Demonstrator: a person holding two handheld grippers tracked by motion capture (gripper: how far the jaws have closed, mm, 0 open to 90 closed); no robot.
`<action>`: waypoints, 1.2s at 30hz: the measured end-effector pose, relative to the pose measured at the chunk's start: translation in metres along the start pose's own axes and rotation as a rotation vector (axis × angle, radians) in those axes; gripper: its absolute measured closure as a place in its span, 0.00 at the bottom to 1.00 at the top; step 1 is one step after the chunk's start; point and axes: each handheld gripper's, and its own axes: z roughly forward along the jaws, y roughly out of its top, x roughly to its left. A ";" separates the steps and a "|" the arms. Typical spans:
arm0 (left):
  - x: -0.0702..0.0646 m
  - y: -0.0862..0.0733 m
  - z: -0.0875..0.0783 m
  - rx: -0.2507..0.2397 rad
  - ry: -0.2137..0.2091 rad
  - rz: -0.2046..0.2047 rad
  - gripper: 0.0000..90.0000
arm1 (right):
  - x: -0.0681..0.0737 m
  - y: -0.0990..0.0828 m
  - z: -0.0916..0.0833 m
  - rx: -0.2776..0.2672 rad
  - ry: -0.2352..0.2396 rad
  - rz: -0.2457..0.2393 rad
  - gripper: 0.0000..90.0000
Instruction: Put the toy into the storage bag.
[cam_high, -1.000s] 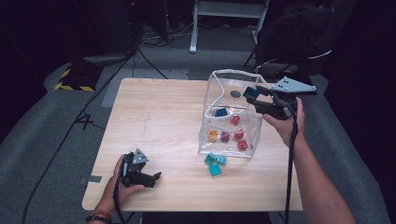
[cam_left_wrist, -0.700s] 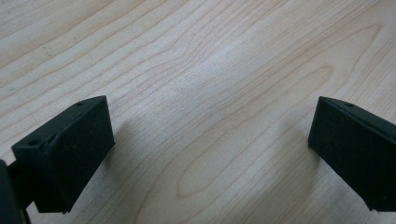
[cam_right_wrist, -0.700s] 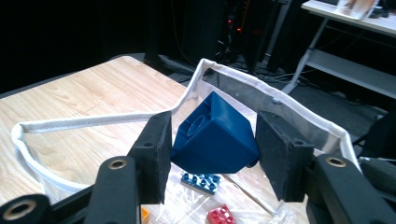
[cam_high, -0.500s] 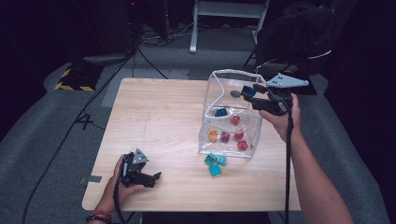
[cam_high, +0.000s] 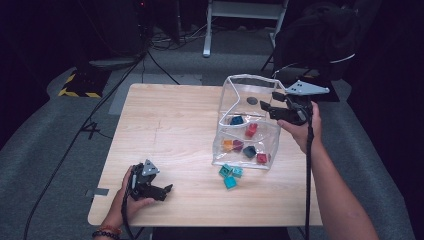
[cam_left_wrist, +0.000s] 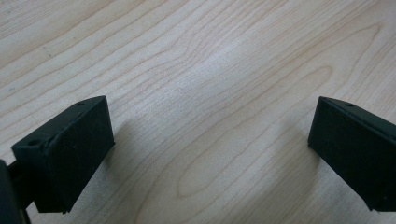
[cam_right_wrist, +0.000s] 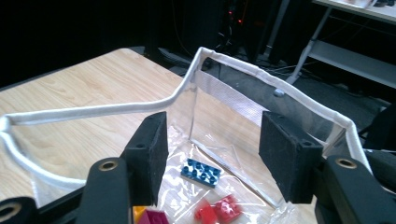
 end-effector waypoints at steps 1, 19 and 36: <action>0.000 0.000 0.000 0.000 0.000 0.000 0.01 | 0.000 0.000 -0.001 -0.003 0.003 -0.003 0.48; 0.000 0.000 0.000 0.000 0.000 0.000 0.01 | 0.028 -0.006 -0.044 -0.080 0.105 -0.068 0.46; 0.000 0.000 0.000 0.000 0.000 0.000 0.01 | 0.059 -0.037 -0.071 -0.098 0.212 -0.128 0.45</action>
